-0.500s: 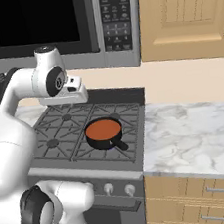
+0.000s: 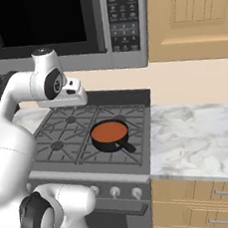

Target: Wait until the marinara sauce is simmered to a deep red color and then turn off the stove.

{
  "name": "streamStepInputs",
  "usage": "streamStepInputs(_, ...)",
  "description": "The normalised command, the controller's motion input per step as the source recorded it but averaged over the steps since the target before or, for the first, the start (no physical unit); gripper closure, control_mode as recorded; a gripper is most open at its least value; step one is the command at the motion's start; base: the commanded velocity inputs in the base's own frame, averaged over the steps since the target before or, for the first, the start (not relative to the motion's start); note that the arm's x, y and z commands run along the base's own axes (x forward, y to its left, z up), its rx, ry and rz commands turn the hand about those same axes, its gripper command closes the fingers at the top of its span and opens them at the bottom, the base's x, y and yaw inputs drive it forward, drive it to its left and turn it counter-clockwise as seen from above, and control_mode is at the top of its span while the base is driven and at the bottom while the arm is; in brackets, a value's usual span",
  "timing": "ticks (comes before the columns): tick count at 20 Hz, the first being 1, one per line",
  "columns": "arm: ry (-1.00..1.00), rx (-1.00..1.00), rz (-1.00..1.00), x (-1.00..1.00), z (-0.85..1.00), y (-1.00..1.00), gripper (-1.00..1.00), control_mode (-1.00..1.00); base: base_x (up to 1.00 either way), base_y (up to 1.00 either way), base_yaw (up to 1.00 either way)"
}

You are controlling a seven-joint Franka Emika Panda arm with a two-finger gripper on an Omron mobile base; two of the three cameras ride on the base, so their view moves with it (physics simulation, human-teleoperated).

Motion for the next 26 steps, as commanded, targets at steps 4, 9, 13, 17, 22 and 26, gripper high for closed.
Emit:
streamStepInputs(4, 0.00, 0.00, 0.00, 0.00, 0.00, 0.00, -1.00, 1.00, 0.00, 0.37, 0.00)
streamStepInputs(9, 0.00, 0.00, 0.00, 0.00, 0.00, 0.00, -1.00, 1.00, 0.00, 0.35, 0.00)
streamStepInputs(13, 0.00, 0.00, 0.00, 0.00, 0.00, 0.00, -1.00, 1.00, 0.00, 0.40, 0.00)
streamStepInputs(17, 0.00, 0.00, 0.00, 0.00, 0.00, 0.00, -1.00, 1.00, 0.00, 0.43, 0.00)
streamStepInputs(22, 0.00, 0.00, 0.00, 0.00, 0.00, 0.00, -1.00, 1.00, 0.00, 0.41, 0.00)
streamStepInputs(26, 0.00, 0.00, 0.00, 0.00, 0.00, 0.00, -1.00, 1.00, 0.00, 0.11, 0.00)
